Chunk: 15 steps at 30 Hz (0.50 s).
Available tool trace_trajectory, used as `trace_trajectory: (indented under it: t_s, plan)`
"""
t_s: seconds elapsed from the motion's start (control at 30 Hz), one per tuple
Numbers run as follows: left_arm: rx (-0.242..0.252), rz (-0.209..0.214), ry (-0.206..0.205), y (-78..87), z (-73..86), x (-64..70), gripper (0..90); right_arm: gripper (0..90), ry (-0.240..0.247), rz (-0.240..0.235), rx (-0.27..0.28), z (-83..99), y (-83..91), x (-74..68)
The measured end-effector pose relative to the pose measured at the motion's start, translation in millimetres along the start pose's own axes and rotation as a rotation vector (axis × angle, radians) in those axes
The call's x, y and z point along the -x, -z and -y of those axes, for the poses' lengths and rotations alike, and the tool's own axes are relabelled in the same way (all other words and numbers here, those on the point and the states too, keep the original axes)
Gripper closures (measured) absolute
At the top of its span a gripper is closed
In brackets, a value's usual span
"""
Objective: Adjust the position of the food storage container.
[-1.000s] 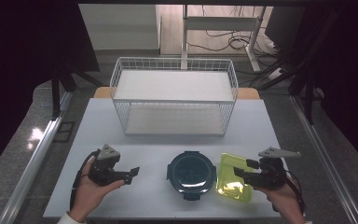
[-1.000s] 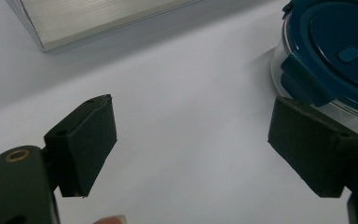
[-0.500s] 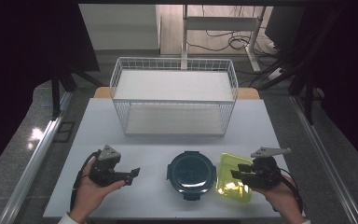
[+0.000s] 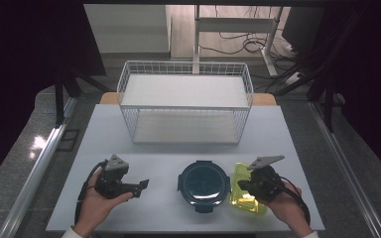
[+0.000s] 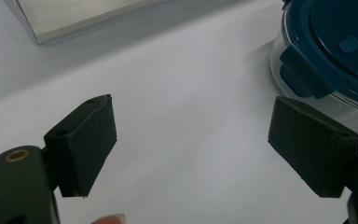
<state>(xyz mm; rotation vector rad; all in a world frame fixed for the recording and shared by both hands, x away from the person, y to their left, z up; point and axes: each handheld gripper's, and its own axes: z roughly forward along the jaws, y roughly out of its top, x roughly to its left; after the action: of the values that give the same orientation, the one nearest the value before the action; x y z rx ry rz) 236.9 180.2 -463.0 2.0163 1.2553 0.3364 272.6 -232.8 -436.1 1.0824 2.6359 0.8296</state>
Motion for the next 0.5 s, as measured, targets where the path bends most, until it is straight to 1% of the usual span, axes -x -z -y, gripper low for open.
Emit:
trace_trajectory:
  t_s: [0.13,0.17,0.27,0.37,0.5]
  plan:
    - [0.000,0.002,-0.005,-0.1,-0.2,1.3,15.2,88.8,0.026,0.015,-0.035,-3.6,-9.2,-4.5]
    - [-0.001,0.001,-0.006,-0.1,-0.2,1.2,15.1,88.8,0.026,0.017,-0.043,-4.1,-11.2,-5.3]
    - [-0.001,0.001,-0.005,-0.2,-0.1,1.1,15.2,88.8,0.023,0.023,-0.049,-5.4,-16.1,-6.0]
    - [-0.001,0.003,-0.004,-0.3,0.0,1.0,15.2,88.9,0.034,0.022,-0.053,-7.4,-18.7,-7.8]
    - [-0.006,-0.001,-0.006,-1.2,0.3,0.1,15.2,89.0,0.035,0.015,-0.062,-11.5,-23.8,-10.2]
